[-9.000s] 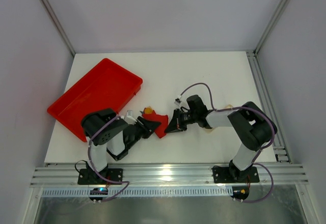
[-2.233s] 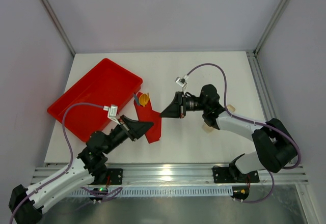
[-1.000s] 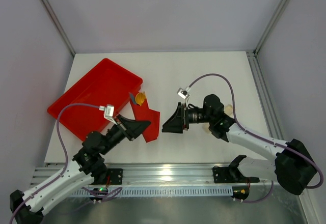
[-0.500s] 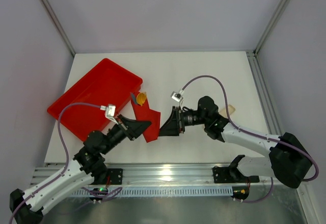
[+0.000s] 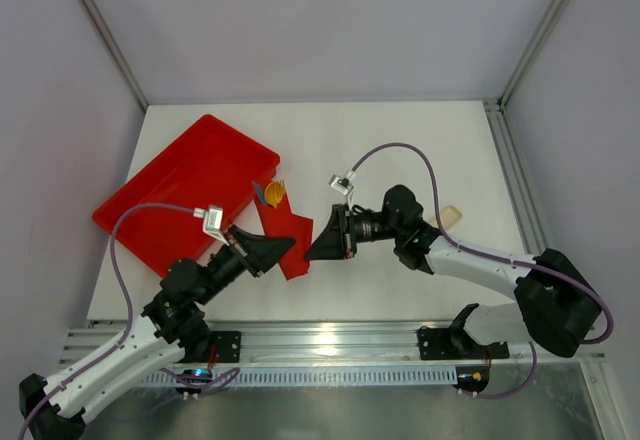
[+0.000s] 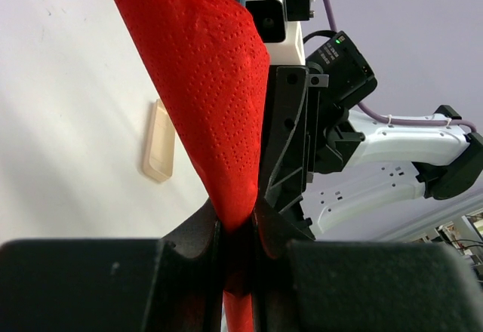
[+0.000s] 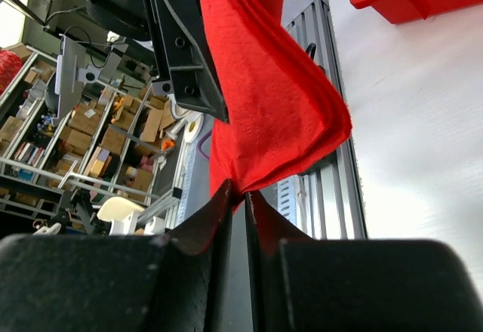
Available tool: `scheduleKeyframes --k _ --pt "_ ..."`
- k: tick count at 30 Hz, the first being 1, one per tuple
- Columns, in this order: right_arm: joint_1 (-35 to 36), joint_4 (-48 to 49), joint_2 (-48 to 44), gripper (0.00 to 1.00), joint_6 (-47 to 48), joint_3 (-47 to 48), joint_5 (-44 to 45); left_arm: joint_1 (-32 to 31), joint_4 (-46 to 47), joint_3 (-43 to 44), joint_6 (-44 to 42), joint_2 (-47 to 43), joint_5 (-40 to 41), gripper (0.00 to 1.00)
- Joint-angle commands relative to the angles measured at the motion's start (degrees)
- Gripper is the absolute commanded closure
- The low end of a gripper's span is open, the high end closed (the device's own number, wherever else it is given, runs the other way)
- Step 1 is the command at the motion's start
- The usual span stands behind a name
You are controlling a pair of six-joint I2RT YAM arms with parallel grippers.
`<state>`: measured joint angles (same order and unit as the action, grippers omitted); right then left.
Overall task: Place the utensils on the paper napkin and roll it up
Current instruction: Roll the napkin.
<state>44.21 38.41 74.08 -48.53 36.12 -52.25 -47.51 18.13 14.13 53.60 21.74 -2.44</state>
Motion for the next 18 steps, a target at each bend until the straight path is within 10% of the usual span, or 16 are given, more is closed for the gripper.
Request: scheduleKeyframes --k 1,18 --pt "0.4 5.6 1.1 0.86 -0.9 1.0 -0.7 -0.2 2.1 1.6 0.1 -1.2 0.3 1.00" --pt "0.7 9.8 2.7 0.78 -1.0 -0.2 -0.2 -0.1 1.9 1.3 1.2 -3.2 0.5 1.00"
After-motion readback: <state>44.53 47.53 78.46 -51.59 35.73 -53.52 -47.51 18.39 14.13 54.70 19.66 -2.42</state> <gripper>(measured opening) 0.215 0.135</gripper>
